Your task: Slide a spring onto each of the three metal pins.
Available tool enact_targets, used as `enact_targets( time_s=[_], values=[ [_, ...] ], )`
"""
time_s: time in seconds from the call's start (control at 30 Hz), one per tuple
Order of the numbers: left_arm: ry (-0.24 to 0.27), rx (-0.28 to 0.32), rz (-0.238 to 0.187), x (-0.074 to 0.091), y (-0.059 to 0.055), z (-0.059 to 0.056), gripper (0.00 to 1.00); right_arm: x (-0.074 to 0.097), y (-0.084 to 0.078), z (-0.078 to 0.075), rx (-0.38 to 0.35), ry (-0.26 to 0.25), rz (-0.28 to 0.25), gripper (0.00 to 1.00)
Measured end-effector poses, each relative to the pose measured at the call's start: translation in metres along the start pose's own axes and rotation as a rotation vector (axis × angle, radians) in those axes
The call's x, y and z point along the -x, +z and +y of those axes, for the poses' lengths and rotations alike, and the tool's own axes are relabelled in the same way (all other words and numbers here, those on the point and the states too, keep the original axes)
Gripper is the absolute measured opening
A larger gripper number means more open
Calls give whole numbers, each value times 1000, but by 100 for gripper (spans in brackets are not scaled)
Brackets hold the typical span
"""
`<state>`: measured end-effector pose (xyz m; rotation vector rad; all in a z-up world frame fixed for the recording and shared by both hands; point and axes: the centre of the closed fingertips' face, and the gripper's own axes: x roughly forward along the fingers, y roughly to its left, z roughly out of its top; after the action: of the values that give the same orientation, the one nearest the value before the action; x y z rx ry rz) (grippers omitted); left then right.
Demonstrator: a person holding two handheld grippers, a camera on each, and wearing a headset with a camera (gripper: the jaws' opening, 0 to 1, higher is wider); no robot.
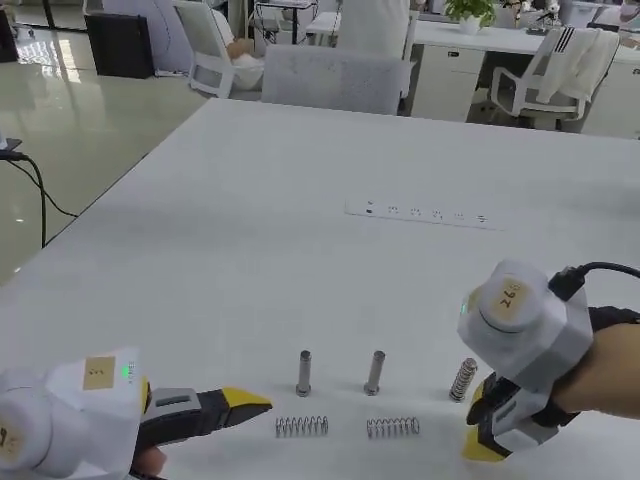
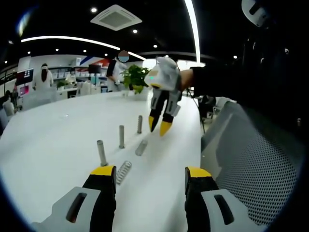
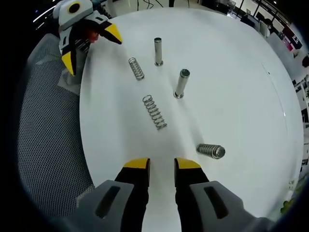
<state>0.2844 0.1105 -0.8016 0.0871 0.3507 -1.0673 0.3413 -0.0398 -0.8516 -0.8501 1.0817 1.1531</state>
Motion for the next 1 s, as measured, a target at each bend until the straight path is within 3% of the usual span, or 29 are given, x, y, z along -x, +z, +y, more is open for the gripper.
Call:
enact_targets(
  time_s=[0.47,1.0],
  values=[
    [1,-4,4,0,0,-1,52,0,26,9,78,2,-22,18],
    [1,-1,6,-1,0,-2,51,-15,43,2,124,10,-34,17]
  ],
)
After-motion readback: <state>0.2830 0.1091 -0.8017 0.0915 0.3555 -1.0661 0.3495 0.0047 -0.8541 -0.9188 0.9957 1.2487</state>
